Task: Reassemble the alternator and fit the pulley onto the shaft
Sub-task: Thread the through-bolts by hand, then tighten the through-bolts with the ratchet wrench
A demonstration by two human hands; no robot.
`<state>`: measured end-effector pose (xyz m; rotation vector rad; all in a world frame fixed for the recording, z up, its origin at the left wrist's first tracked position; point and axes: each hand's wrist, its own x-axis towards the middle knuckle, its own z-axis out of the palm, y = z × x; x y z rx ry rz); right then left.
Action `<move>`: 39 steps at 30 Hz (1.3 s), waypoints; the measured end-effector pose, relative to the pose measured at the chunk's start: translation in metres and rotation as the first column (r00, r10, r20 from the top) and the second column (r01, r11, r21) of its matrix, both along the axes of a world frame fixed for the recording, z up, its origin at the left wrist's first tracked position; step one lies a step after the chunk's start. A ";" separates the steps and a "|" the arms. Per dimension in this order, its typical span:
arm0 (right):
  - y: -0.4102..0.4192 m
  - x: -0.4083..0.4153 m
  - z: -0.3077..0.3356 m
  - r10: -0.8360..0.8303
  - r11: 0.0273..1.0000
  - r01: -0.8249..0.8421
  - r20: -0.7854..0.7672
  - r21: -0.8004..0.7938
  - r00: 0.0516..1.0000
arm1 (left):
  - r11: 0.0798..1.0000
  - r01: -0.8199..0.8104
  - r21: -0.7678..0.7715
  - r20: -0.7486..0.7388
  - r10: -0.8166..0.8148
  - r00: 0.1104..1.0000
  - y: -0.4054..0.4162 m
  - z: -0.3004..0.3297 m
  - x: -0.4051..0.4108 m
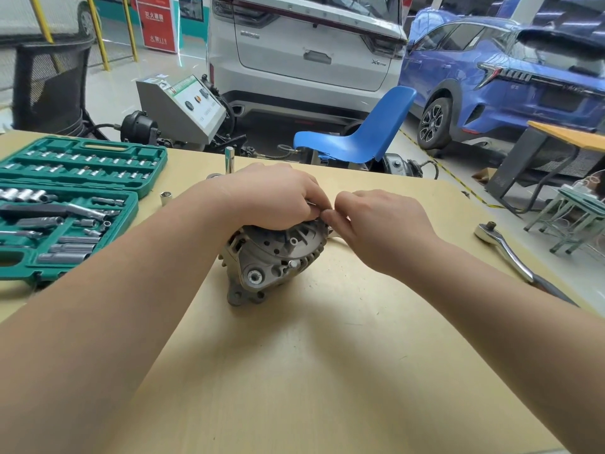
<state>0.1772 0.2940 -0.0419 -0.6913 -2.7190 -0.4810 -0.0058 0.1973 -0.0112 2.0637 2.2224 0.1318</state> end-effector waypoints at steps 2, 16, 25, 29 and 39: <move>0.000 0.006 0.005 0.031 1.000 -0.031 -0.046 0.003 0.998 | 1.000 -0.002 -0.011 0.007 0.002 1.000 0.000 0.001 0.000; 0.044 -0.019 -0.052 -0.181 0.857 0.208 0.103 -0.472 0.978 | 0.972 -0.107 0.207 -0.042 0.118 0.992 0.012 -0.012 0.026; 0.048 -0.023 -0.095 -0.298 0.871 0.199 -0.162 -0.449 0.941 | 0.969 -0.065 0.240 -0.027 0.073 0.997 0.007 -0.018 0.020; 0.059 0.001 -0.070 -0.375 0.613 -0.176 -0.480 -0.770 0.793 | 0.965 -0.059 0.257 -0.037 0.071 0.997 0.007 -0.021 0.019; 0.053 0.027 -0.037 -0.238 -0.308 -0.613 -0.564 -0.728 0.790 | 0.965 -0.031 0.262 -0.035 0.042 0.999 0.005 -0.019 0.016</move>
